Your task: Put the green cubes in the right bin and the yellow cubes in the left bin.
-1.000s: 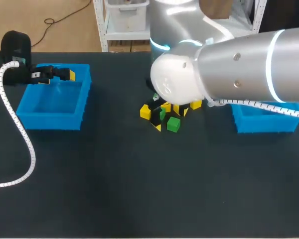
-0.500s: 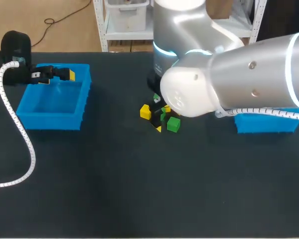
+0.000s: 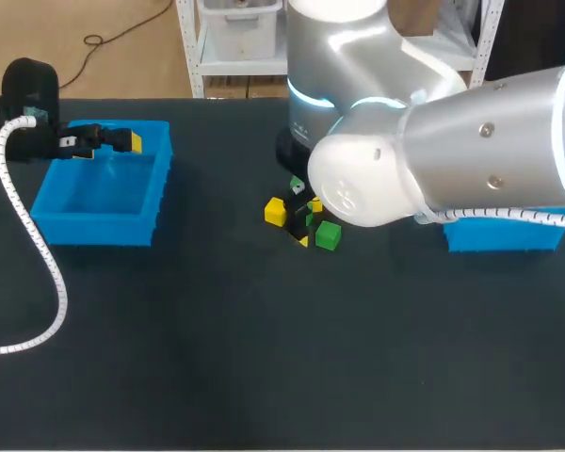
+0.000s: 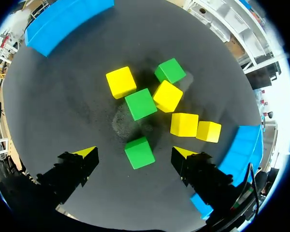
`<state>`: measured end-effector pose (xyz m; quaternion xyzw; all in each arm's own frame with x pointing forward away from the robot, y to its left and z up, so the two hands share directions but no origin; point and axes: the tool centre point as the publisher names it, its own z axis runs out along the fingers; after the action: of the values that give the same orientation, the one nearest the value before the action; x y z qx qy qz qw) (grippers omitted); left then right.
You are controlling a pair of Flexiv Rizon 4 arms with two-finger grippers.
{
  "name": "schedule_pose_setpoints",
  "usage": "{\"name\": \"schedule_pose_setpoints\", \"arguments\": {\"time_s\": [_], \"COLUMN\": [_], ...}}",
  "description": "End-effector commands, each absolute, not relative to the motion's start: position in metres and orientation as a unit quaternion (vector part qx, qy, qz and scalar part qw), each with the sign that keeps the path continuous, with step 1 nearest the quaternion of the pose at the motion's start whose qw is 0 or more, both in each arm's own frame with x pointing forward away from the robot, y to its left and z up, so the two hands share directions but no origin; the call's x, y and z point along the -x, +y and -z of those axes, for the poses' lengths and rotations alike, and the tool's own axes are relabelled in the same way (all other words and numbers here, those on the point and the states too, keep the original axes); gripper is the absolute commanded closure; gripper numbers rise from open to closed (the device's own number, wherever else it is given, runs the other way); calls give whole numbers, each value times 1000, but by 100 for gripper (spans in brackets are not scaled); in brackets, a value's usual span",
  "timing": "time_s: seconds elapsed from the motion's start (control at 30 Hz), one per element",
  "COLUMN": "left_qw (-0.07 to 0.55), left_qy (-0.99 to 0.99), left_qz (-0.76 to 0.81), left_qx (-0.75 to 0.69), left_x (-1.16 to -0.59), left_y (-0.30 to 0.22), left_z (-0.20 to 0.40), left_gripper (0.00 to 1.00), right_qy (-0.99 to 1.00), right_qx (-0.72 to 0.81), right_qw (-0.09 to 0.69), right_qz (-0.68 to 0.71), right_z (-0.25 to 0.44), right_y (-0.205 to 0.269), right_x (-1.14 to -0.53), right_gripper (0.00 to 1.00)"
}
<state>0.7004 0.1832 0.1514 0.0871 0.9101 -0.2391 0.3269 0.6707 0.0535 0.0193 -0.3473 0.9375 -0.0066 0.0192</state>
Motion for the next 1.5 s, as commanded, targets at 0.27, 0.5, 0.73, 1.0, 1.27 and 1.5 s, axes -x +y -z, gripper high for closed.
{"name": "schedule_pose_setpoints", "arguments": {"time_s": [0.27,0.5,0.73,1.0,1.27,1.5], "left_qw": [330,330,330,330,330,330], "left_qy": [908,908,908,908,908,908], "left_qz": [243,243,243,243,243,243], "left_qx": [-88,-88,-88,-88,-88,-88], "left_x": [-700,-700,-700,-700,-700,-700], "left_y": [185,185,185,185,185,185], "left_z": [-150,-150,-150,-150,-150,-150], "left_gripper": [0,0,0,0,0,0], "right_qy": [918,910,917,922,925,931], "right_qx": [394,410,394,384,376,362], "right_qw": [25,30,25,27,24,23], "right_qz": [32,61,57,49,46,43], "right_z": [-10,6,15,15,17,16], "right_y": [53,50,42,46,46,40], "right_x": [-650,-652,-663,-671,-675,-677], "right_gripper": [0,0,0,0,45,72]}}
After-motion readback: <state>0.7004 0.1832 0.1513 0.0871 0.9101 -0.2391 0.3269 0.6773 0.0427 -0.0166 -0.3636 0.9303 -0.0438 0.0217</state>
